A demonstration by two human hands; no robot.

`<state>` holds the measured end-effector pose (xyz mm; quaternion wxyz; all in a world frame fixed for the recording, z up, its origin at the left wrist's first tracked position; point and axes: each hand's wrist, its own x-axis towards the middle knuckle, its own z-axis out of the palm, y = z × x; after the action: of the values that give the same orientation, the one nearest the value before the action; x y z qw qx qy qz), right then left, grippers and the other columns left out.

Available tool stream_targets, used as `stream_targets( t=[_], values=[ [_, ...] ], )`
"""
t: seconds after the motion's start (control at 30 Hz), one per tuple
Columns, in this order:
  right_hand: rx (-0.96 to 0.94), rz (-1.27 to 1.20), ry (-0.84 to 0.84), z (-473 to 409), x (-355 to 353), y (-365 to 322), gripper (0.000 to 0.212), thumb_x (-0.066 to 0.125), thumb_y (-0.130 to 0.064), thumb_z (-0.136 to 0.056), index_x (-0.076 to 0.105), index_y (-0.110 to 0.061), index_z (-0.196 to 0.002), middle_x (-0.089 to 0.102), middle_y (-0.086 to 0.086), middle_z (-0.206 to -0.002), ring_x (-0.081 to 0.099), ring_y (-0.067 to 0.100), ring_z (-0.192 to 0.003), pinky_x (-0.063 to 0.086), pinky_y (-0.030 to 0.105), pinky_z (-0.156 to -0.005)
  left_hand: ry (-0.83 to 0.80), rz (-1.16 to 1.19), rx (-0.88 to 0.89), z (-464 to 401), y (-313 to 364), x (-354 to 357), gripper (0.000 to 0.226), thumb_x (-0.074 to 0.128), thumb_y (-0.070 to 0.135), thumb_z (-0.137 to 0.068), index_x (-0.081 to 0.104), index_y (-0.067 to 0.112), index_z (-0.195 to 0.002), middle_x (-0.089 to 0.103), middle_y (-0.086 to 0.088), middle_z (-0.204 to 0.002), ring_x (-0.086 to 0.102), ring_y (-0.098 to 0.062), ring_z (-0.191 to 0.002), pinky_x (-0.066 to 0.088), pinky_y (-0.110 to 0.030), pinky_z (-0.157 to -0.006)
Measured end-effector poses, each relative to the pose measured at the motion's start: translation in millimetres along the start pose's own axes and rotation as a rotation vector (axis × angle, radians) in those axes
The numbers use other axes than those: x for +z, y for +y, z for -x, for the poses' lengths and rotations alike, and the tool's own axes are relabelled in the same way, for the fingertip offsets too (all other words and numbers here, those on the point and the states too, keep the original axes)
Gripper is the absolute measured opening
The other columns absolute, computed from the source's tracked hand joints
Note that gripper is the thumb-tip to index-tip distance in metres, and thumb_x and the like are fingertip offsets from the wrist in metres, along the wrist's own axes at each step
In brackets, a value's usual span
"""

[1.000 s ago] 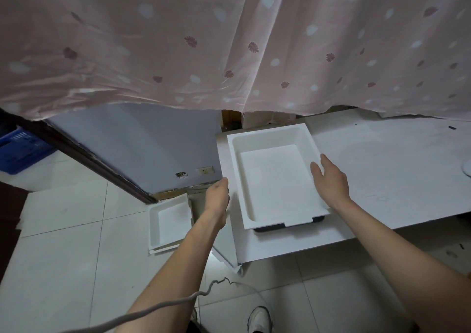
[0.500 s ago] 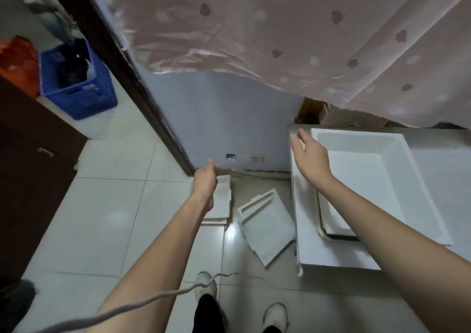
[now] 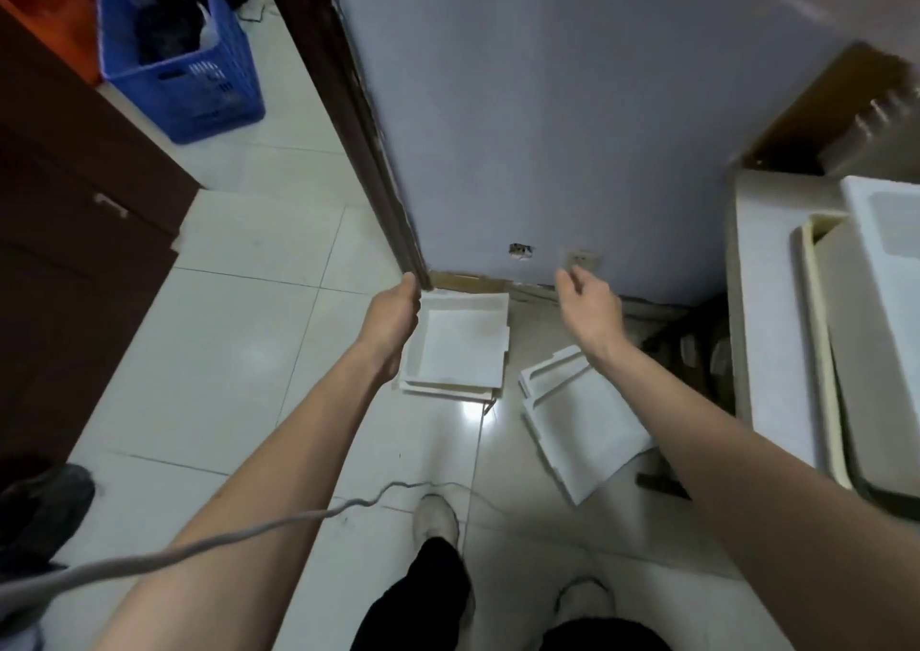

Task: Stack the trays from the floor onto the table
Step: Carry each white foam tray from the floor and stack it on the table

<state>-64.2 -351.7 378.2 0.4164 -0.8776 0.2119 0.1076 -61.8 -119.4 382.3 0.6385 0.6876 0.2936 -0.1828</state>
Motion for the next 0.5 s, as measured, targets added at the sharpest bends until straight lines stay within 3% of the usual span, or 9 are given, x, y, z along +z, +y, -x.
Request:
stream_targets(
  t=[0.17, 0.27, 0.37, 0.43, 0.5],
  values=[
    [0.173, -0.024, -0.032, -25, 74, 101, 0.034, 0.036, -0.037, -0.099, 0.058, -0.015, -0.086, 0.058, 0.011, -0.091, 0.052, 0.024, -0.087, 0.037, 0.03, -0.076, -0.074, -0.046, -0.048, -63, -87, 31, 0.038, 0.042, 0.037, -0.096, 0.024, 0.026, -0.065, 0.021, 0.009, -0.059, 0.014, -0.014, -0.055, 0.017, -0.032, -0.06],
    [0.234, -0.003, -0.023, -46, 106, 142, 0.036, 0.035, -0.032, -0.1, 0.056, -0.005, -0.091, 0.059, 0.012, -0.091, 0.05, 0.026, -0.084, 0.035, 0.03, -0.072, -0.077, -0.047, -0.063, -102, -128, 45, 0.039, 0.043, 0.039, -0.096, 0.022, 0.026, -0.065, 0.02, 0.008, -0.06, 0.013, -0.014, -0.055, 0.019, -0.031, -0.059],
    [0.205, 0.01, -0.034, -76, 150, 177, 0.022, 0.035, -0.032, -0.1, 0.044, -0.02, -0.084, 0.051, 0.006, -0.091, 0.045, 0.021, -0.086, 0.032, 0.028, -0.074, -0.07, -0.052, -0.048, -147, -164, 50, 0.041, 0.042, 0.039, -0.096, 0.021, 0.026, -0.064, 0.019, 0.008, -0.059, 0.013, -0.014, -0.054, 0.02, -0.03, -0.055],
    [0.188, 0.014, -0.051, -95, 180, 197, 0.024, 0.036, -0.034, -0.098, 0.041, -0.028, -0.075, 0.047, 0.006, -0.092, 0.044, 0.02, -0.089, 0.03, 0.027, -0.076, -0.056, -0.06, -0.049, -176, -187, 46, 0.039, 0.043, 0.038, -0.095, 0.022, 0.027, -0.064, 0.019, 0.008, -0.059, 0.013, -0.015, -0.054, 0.019, -0.031, -0.057],
    [0.177, 0.021, -0.054, -113, 206, 212, 0.026, 0.037, -0.033, -0.098, 0.052, -0.02, -0.081, 0.051, 0.012, -0.092, 0.049, 0.025, -0.091, 0.03, 0.028, -0.076, -0.027, -0.067, -0.054, -205, -208, 38, 0.035, 0.043, 0.036, -0.093, 0.024, 0.027, -0.066, 0.02, 0.008, -0.059, 0.013, -0.015, -0.056, 0.017, -0.032, -0.059]
  ],
)
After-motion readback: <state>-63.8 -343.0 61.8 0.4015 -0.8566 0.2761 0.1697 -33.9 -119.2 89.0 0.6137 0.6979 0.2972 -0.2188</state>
